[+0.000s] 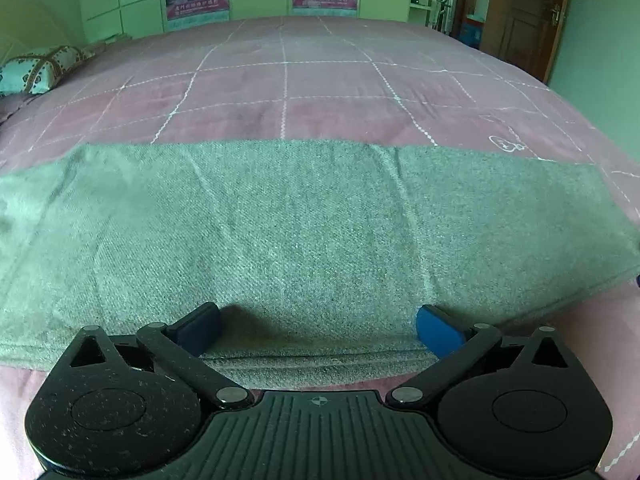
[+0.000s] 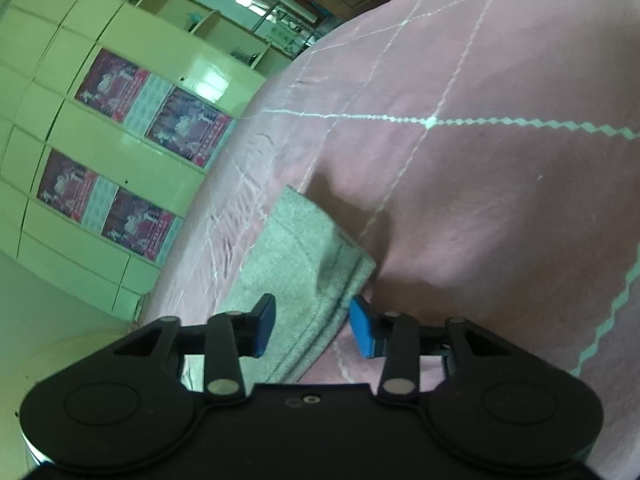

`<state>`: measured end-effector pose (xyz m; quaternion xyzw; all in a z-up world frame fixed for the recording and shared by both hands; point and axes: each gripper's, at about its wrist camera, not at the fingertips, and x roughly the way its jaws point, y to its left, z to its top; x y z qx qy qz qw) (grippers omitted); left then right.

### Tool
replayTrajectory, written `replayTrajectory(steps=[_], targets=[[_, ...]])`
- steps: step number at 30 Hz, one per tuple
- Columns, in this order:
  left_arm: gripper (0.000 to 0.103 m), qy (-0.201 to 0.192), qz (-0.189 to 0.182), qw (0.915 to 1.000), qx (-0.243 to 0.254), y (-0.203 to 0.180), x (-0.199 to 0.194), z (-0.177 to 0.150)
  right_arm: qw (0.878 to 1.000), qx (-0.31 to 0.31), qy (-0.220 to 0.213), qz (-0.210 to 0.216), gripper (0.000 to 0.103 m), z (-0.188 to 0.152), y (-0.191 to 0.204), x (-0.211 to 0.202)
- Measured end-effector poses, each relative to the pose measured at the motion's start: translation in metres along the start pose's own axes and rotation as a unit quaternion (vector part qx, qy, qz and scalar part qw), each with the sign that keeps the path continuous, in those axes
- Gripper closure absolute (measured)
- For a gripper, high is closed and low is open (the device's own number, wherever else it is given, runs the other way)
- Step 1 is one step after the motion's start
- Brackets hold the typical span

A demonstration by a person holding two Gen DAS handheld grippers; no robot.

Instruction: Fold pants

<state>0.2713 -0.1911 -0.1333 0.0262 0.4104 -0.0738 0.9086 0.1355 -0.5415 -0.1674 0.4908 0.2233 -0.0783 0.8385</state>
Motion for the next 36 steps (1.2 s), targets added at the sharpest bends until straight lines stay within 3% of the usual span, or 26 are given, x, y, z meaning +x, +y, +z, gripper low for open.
replayTrajectory(steps=[10,12,13,14,30,33,36], targets=[[0.000,-0.003,0.000,1.0000,0.002,0.000,0.002,-0.002,1.000,0.027,0.001,-0.009,0.073,0.003,0.000,0.018],[0.000,-0.004,0.000,1.0000,0.002,0.000,0.002,-0.002,1.000,0.019,0.006,-0.020,0.080,0.002,0.003,0.024],[0.000,-0.005,0.000,1.0000,0.002,0.000,0.002,-0.003,0.999,0.019,0.010,-0.025,0.093,0.002,0.002,0.026],[0.000,-0.006,0.000,1.0000,0.002,0.000,0.002,-0.003,0.999,0.021,0.009,-0.023,0.095,0.002,0.001,0.027],[0.000,-0.020,-0.003,0.9997,0.011,0.001,0.003,-0.007,0.998,-0.021,0.026,-0.061,0.096,0.003,0.013,0.031],[0.000,-0.028,-0.019,0.9994,0.001,0.020,-0.007,-0.003,0.996,-0.044,0.030,-0.076,0.095,0.005,0.022,0.030],[0.000,-0.049,0.005,0.9987,-0.016,0.073,-0.023,-0.003,0.994,-0.076,0.018,-0.082,0.096,0.005,0.041,0.024]])
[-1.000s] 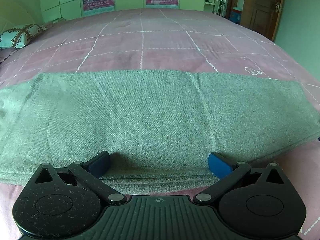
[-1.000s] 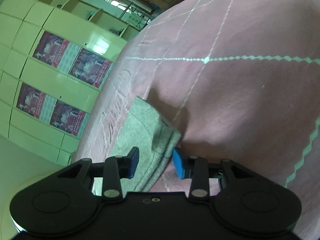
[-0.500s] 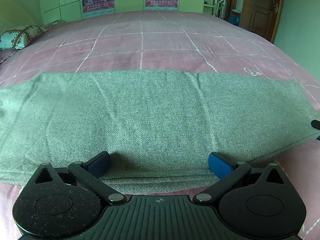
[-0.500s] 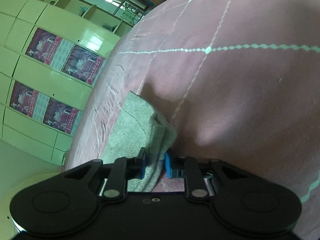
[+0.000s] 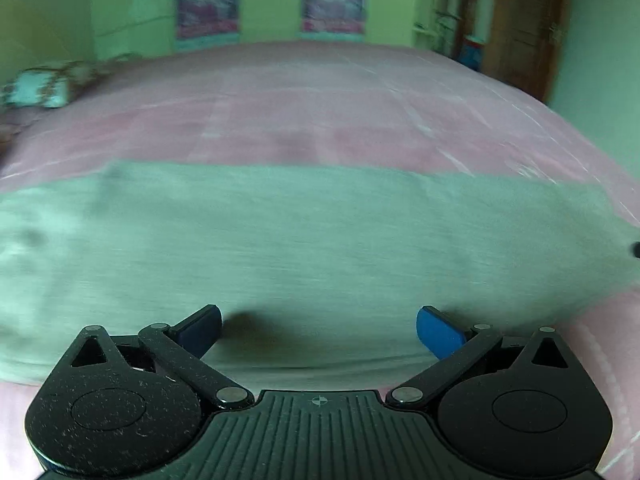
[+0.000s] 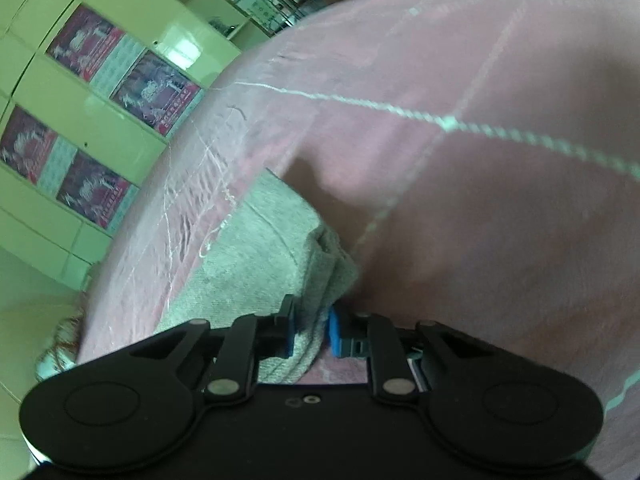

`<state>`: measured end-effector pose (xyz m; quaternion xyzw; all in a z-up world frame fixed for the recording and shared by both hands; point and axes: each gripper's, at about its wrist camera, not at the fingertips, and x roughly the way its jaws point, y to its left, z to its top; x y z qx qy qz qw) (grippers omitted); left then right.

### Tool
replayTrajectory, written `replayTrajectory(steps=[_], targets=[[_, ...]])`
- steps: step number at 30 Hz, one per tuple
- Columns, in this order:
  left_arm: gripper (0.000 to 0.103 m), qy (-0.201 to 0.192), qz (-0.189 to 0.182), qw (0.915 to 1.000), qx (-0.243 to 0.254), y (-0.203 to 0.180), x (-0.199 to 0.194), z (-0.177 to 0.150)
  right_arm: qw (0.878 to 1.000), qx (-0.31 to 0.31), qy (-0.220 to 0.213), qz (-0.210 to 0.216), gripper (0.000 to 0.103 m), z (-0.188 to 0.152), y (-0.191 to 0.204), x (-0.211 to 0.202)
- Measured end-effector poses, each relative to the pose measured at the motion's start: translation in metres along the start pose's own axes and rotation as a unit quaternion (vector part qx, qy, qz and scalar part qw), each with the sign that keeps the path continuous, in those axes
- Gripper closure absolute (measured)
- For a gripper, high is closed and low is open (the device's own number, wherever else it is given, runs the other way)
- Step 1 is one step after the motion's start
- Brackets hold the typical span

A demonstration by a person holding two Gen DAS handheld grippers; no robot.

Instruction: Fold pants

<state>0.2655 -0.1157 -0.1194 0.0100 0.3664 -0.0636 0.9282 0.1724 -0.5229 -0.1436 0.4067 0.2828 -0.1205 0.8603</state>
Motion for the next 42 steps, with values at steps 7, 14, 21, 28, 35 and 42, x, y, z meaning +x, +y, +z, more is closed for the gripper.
replayTrajectory(steps=[7,14,21,28,35,42], targets=[[0.000,-0.038,0.101,0.9813,-0.159,0.205,-0.045,-0.007,0.993,-0.102,-0.024,0.050,0.097,-0.025,0.098,-0.008],[0.000,-0.025,0.154,0.9659,-0.206,0.327,-0.076,-0.035,0.966,-0.221,0.020,0.132,0.097,-0.132,0.240,0.023],[0.000,-0.010,0.174,0.9533,-0.247,0.383,-0.079,-0.081,0.887,-0.389,0.190,0.163,0.076,-0.308,0.330,0.066],[0.000,-0.021,0.157,0.9534,-0.257,0.372,-0.079,-0.091,0.905,-0.350,0.127,0.206,0.081,-0.281,0.311,0.038],[0.000,-0.037,0.105,0.9701,-0.216,0.318,-0.072,-0.058,0.925,-0.316,0.146,0.151,0.083,-0.255,0.307,0.057],[0.000,-0.035,0.050,0.9853,-0.159,0.241,-0.047,-0.023,0.966,-0.235,0.030,0.103,0.082,-0.171,0.224,0.010]])
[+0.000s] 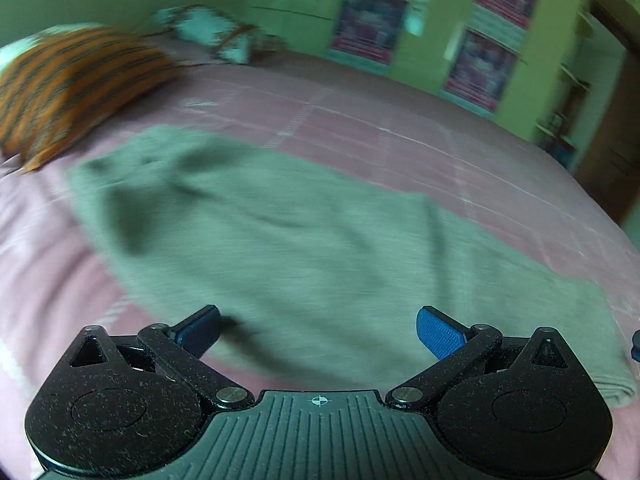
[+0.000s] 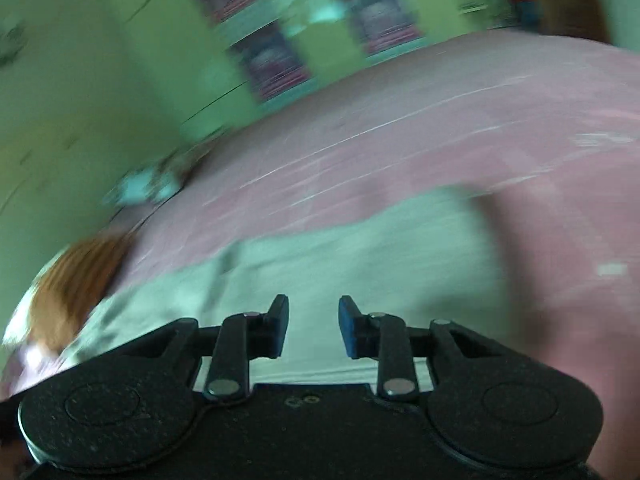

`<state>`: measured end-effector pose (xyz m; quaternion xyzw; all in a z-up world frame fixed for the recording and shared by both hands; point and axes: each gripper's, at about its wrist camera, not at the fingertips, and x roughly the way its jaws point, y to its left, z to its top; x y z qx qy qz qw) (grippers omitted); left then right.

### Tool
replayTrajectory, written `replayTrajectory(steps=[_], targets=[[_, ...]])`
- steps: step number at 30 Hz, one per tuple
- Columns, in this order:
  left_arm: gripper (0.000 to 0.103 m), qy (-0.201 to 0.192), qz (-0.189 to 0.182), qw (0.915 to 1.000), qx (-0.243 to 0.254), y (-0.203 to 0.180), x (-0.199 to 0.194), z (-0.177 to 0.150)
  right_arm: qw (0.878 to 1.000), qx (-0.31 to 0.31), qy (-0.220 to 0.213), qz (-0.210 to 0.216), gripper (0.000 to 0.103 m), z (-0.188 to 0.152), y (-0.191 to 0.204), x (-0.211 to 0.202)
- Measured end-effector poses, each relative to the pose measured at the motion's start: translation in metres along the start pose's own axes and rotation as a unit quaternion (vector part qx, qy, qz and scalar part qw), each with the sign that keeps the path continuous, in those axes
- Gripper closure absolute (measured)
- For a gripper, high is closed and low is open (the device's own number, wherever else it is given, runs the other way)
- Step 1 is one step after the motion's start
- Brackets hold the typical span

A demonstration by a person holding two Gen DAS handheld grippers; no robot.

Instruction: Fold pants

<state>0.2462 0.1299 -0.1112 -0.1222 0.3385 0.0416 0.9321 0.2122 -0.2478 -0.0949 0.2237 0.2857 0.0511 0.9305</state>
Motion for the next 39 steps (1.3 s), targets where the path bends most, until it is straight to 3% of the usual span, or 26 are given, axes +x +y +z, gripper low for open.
replayTrajectory(steps=[3,6,7,8,9,12,15,20,24,27,30,33,39], targets=[[0.000,0.007,-0.029,0.9989,0.037,-0.048,0.012,0.001,0.999,0.028,-0.005,-0.016,0.088,0.002,-0.034,-0.005],[0.000,0.029,-0.002,0.9942,0.103,-0.089,0.027,-0.010,1.000,0.028,0.000,-0.010,0.093,-0.003,-0.045,-0.004],[0.000,0.049,0.006,0.9923,0.113,-0.095,0.036,-0.016,0.999,0.032,0.030,-0.005,0.093,-0.007,-0.047,0.008],[0.000,0.048,0.005,0.9935,0.104,-0.094,0.039,-0.021,0.997,0.030,0.078,0.002,0.093,-0.013,-0.044,0.026],[0.000,0.045,0.003,0.9948,0.092,-0.092,0.038,-0.022,0.995,0.018,0.095,0.009,0.093,-0.017,-0.043,0.033],[0.000,0.015,0.022,0.9970,0.072,-0.087,0.022,-0.014,0.998,0.001,0.067,0.023,0.093,-0.005,-0.038,0.027],[0.000,-0.013,0.013,0.9979,0.062,-0.088,0.019,0.001,0.999,0.006,0.038,0.030,0.093,0.014,-0.043,0.027],[0.000,-0.001,0.020,0.9970,0.075,-0.112,0.059,0.027,0.999,-0.012,0.032,0.008,0.093,0.042,-0.044,0.066],[0.000,0.027,0.032,0.9948,0.093,-0.122,0.100,0.031,0.999,-0.046,0.021,-0.004,0.093,0.060,-0.039,0.084],[0.000,0.037,0.023,0.9958,0.081,-0.119,0.110,0.029,0.994,-0.061,0.083,-0.043,0.093,0.060,-0.049,0.121],[0.000,0.020,0.021,0.9966,0.077,-0.107,0.089,0.029,0.997,-0.055,0.054,-0.026,0.092,0.064,-0.051,0.104],[0.000,-0.001,0.020,0.9980,0.060,-0.074,0.055,0.022,1.000,0.001,0.017,0.013,0.083,0.057,-0.070,0.063],[0.000,-0.012,0.064,0.9979,0.002,-0.001,0.010,0.000,0.997,0.073,0.027,0.012,0.080,0.013,-0.105,0.014]])
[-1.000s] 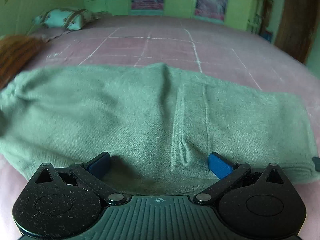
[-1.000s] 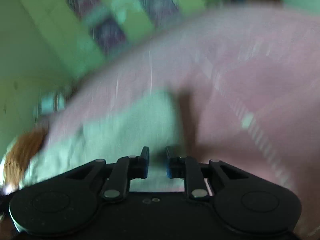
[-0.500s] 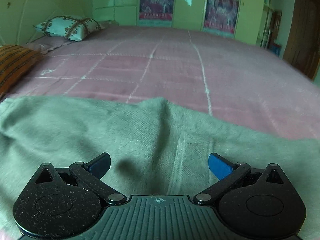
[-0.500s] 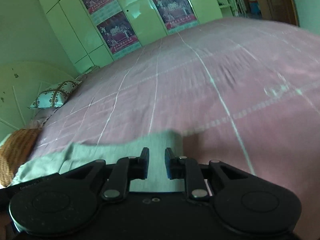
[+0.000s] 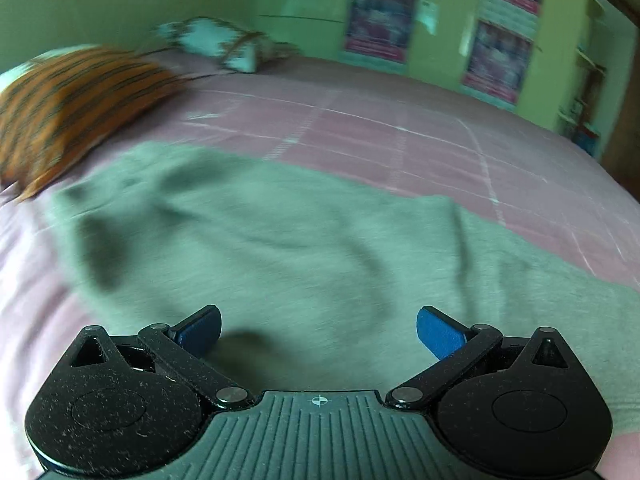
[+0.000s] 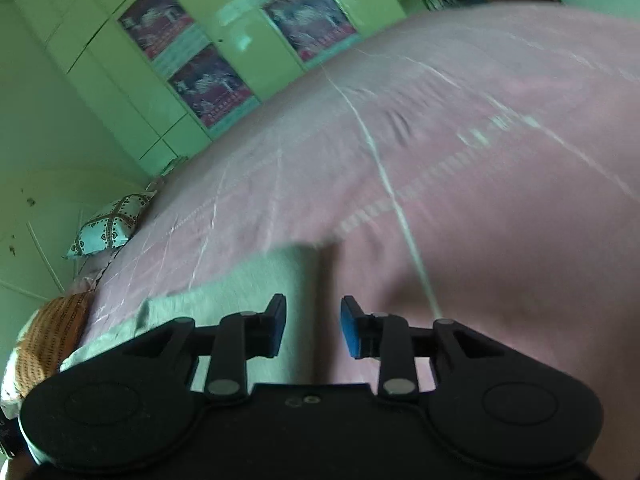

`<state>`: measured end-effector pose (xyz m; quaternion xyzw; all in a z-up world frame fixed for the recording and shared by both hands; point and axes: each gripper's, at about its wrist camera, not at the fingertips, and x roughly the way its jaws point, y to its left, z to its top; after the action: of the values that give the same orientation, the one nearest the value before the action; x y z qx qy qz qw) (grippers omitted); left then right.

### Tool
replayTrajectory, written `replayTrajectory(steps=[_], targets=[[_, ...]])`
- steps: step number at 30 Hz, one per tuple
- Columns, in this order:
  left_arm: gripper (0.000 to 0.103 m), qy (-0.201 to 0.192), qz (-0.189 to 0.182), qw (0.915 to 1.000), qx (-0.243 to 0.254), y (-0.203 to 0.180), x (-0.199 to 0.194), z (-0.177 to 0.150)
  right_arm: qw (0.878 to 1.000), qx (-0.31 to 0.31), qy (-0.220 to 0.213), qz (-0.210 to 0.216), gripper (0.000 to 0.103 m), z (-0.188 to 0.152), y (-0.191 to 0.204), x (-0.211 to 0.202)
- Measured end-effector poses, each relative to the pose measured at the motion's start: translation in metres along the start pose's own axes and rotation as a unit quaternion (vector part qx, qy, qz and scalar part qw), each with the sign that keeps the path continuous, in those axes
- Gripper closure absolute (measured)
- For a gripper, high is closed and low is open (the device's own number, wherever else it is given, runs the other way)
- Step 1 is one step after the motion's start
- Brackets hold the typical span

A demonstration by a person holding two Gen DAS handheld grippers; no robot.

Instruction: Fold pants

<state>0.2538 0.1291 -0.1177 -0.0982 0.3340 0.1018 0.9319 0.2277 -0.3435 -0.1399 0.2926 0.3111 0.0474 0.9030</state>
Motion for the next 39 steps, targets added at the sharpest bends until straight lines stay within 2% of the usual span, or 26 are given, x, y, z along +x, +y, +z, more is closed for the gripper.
replayTrajectory(steps=[3,7,10,14,16,19,20,21,22,23,24,26,30,36,37,38,39], targets=[[0.000,-0.004,0.017,0.9998,-0.010,0.030,-0.011,-0.006,1.000,0.008,0.005,-0.003,0.080,-0.008,-0.001,-0.010],[0.000,0.002,0.021,0.9968,-0.077,0.085,-0.005,-0.003,1.000,-0.002,0.001,-0.008,0.079,-0.008,0.014,-0.018],[0.000,0.007,-0.020,0.9912,-0.131,0.125,0.014,-0.002,1.000,-0.017,0.001,-0.006,0.077,-0.008,0.031,-0.019],[0.000,0.002,-0.124,0.9689,-0.215,0.176,0.055,-0.001,0.999,-0.035,0.009,-0.007,0.075,-0.014,0.050,-0.016],[0.000,0.002,-0.161,0.9598,-0.230,0.187,0.074,0.003,0.999,-0.043,0.011,-0.012,0.075,-0.018,0.058,-0.015],[0.000,-0.007,-0.194,0.9498,-0.246,0.196,0.098,0.010,0.998,-0.062,0.015,-0.024,0.074,-0.023,0.071,-0.014],[0.010,-0.011,-0.195,0.9496,-0.245,0.197,0.103,0.012,0.997,-0.067,0.015,-0.026,0.074,-0.024,0.076,-0.013],[0.033,-0.012,-0.183,0.9529,-0.241,0.198,0.107,0.014,0.997,-0.073,0.017,-0.026,0.074,-0.025,0.081,-0.011],[0.074,0.006,-0.156,0.9578,-0.242,0.202,0.115,0.015,0.996,-0.077,0.019,-0.027,0.074,-0.026,0.087,-0.008],[0.074,0.010,-0.172,0.9497,-0.261,0.209,0.120,0.014,0.996,-0.082,0.021,-0.027,0.074,-0.026,0.094,-0.003],[0.074,0.001,-0.184,0.9479,-0.261,0.212,0.117,0.013,0.996,-0.085,0.022,-0.026,0.074,-0.028,0.100,0.000],[0.074,-0.013,-0.178,0.9588,-0.221,0.206,0.111,0.015,0.994,-0.106,0.033,-0.022,0.074,-0.033,0.121,0.013],[0.074,-0.009,-0.192,0.9558,-0.222,0.213,0.119,0.019,0.973,-0.223,0.056,0.001,0.074,-0.067,0.184,0.044],[0.073,0.004,-0.206,0.9580,-0.199,0.222,0.117,0.026,0.943,-0.324,0.076,0.030,0.076,-0.115,0.246,0.077],[0.072,0.005,-0.206,0.9591,-0.194,0.223,0.117,0.026,0.937,-0.338,0.080,0.030,0.076,-0.121,0.253,0.080],[0.072,0.005,-0.206,0.9597,-0.191,0.222,0.116,0.026,0.929,-0.359,0.088,0.017,0.071,-0.130,0.260,0.085],[0.071,0.006,-0.208,0.9596,-0.190,0.222,0.116,0.027,0.912,-0.399,0.100,-0.013,0.066,-0.145,0.264,0.095]])
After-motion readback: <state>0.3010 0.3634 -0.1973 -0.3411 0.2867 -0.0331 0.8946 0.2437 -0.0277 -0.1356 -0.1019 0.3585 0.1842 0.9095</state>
